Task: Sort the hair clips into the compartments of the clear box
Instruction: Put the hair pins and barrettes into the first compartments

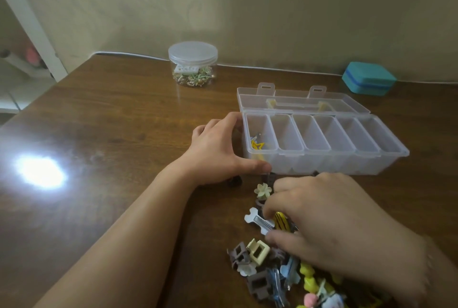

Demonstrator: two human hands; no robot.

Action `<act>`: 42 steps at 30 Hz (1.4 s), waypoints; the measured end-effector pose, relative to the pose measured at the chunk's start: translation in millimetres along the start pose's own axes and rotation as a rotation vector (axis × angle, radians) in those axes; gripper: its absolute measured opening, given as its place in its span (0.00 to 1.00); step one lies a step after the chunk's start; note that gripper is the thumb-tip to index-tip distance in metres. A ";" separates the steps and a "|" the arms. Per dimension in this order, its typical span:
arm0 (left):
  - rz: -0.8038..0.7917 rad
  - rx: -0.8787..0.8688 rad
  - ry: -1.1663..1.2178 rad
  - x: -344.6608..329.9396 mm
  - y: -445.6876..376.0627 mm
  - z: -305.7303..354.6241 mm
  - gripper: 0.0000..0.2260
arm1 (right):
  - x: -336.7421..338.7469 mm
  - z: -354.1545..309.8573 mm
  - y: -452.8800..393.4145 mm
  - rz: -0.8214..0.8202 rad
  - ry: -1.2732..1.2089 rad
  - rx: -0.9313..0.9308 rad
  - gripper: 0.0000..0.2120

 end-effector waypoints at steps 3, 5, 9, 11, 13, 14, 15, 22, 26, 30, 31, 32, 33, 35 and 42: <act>-0.003 -0.004 -0.002 0.2 -0.7 0.1 0.39 | -4.6 -4.5 -1.5 -0.019 0.012 0.036 0.20; -0.008 -0.005 -0.003 -0.4 -1.1 -0.3 0.39 | -4.8 -7.2 -0.3 -0.004 -0.022 0.086 0.19; 0.004 -0.018 -0.004 -1.2 -0.7 0.0 0.40 | 12.5 10.4 -3.0 0.128 -0.241 0.076 0.15; 0.004 -0.028 -0.009 -2.1 -1.8 0.0 0.41 | 30.0 24.1 -4.0 0.314 -0.434 0.061 0.11; -0.006 -0.028 -0.005 -2.7 -2.2 -0.6 0.41 | 43.9 41.7 -4.8 0.505 -0.644 -0.003 0.09; -0.007 -0.025 -0.001 -2.6 -2.4 -1.1 0.41 | 47.4 50.3 -6.8 0.581 -0.716 -0.039 0.10; -0.006 -0.026 0.001 -2.3 -2.2 -1.2 0.40 | 49.3 57.5 -9.4 0.642 -0.747 -0.070 0.10; -0.009 -0.026 -0.006 -2.7 -1.4 -1.9 0.41 | 51.0 51.8 -14.5 0.685 -0.434 -0.061 0.09; -0.006 -0.022 -0.014 -3.1 -2.0 -1.8 0.42 | 36.6 33.5 -4.3 0.318 -0.329 -0.020 0.10; -0.010 -0.013 -0.010 -3.2 -1.5 -1.3 0.41 | 11.3 22.3 0.6 0.046 -0.139 -0.026 0.13; -0.005 -0.013 -0.012 -2.9 -1.4 -1.0 0.41 | 10.3 18.4 0.6 0.052 -0.114 -0.013 0.13; 0.000 -0.013 -0.015 -2.1 -1.4 -0.6 0.41 | 10.0 15.4 -0.3 0.062 -0.085 -0.010 0.14; 0.001 -0.013 -0.017 -1.7 -1.3 -0.1 0.41 | 8.9 13.7 -0.7 0.065 -0.047 -0.015 0.16; -0.004 -0.010 -0.016 -1.7 -1.4 0.1 0.41 | 4.5 12.6 -1.2 0.043 0.017 -0.042 0.18; -0.005 -0.012 -0.007 -1.6 -1.0 -1.5 0.41 | 3.6 11.7 -0.6 0.042 -0.099 -0.011 0.12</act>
Point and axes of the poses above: each hand's wrist, its own y-axis away from the middle knuckle, its own x-axis out of the back of the hand, z = x × y, the point moved 8 cm from there along -y, towards the middle knuckle, and after that the axes turned 14 degrees about -y, right-handed, at the moved point
